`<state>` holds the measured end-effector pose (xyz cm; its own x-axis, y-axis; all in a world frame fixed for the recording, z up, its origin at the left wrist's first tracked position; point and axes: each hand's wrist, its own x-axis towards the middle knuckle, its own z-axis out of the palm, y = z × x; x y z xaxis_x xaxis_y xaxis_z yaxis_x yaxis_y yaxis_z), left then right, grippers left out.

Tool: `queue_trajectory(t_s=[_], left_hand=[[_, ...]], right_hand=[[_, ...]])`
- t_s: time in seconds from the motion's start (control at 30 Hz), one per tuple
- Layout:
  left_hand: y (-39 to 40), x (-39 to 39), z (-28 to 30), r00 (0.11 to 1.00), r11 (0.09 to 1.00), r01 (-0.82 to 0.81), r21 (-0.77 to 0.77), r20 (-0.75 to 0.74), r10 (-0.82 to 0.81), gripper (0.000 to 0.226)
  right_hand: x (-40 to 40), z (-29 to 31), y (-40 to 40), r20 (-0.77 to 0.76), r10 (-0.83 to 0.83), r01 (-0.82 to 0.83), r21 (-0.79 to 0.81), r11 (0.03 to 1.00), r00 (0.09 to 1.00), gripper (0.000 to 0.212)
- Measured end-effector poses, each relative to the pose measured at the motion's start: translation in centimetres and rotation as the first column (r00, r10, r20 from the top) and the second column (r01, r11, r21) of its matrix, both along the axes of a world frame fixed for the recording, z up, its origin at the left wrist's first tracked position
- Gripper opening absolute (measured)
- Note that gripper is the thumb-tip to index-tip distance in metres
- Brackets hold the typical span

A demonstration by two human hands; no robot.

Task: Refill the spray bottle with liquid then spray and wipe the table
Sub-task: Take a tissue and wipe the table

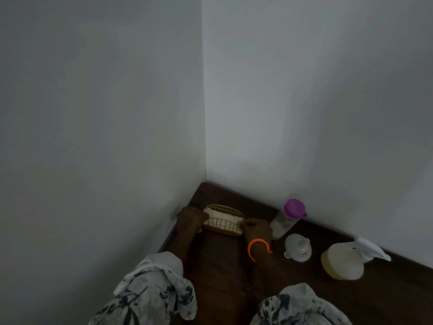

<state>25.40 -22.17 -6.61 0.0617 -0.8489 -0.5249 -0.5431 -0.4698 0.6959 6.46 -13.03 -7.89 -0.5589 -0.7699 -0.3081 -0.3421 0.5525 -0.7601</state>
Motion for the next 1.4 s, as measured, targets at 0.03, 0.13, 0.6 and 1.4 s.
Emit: queue_trajectory(t_s=[0.03, 0.13, 0.6, 1.4], left_hand=[[-0.2, 0.0, 0.0, 1.000, 1.000, 0.004, 0.000, 0.012, -0.004, 0.011], [-0.5, 0.0, -0.3, 0.999, 1.000, 0.007, 0.001, 0.039, -0.007, 0.014], [-0.3, 0.3, -0.9, 0.991, 0.986, 0.040, -0.159, 0.131, -0.019, 0.022], [15.6, -2.2, 6.8, 0.223, 0.788, -0.044, 0.613, -0.763, 0.606, 0.044]], right_hand=[[0.0, 0.0, -0.1, 0.006, -0.015, 0.015, 0.007, 1.000, 1.000, 0.019], [0.1, -0.1, -0.4, 0.026, -0.047, 0.046, 0.048, 0.998, 0.999, 0.015], [2.2, 3.0, 0.1, 0.117, -0.050, 0.074, -0.217, 0.973, 0.992, 0.008], [1.8, 12.3, 12.8, 0.550, -0.256, 0.446, -0.243, 0.862, 0.795, 0.017]])
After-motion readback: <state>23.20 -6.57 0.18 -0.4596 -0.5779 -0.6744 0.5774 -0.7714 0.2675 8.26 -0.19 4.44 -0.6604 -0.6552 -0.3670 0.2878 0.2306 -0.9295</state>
